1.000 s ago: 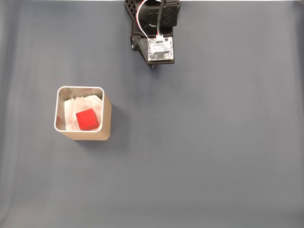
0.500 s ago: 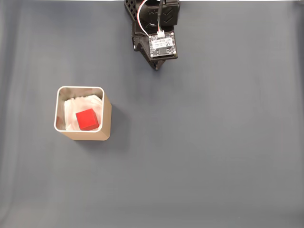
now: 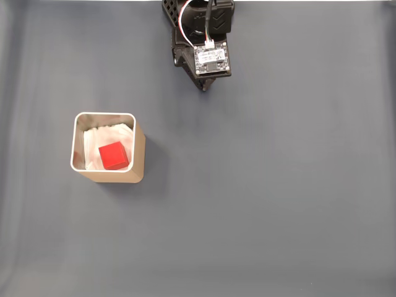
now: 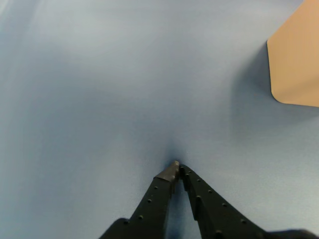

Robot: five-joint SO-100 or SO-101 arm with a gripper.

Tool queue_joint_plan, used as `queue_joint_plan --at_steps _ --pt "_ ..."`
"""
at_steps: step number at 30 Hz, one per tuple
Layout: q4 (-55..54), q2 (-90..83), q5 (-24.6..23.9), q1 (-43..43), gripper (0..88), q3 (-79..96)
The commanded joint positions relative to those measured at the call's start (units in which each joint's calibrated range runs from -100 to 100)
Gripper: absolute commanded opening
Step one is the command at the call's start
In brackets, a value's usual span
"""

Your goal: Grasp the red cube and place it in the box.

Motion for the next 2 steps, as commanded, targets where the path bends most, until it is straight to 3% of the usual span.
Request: queue_joint_plan --at_steps 1,2 --pt "1.0 0.0 0.2 -0.1 0.6 0.6" --pt "1.0 0.0 0.2 -0.1 0.6 0.6"
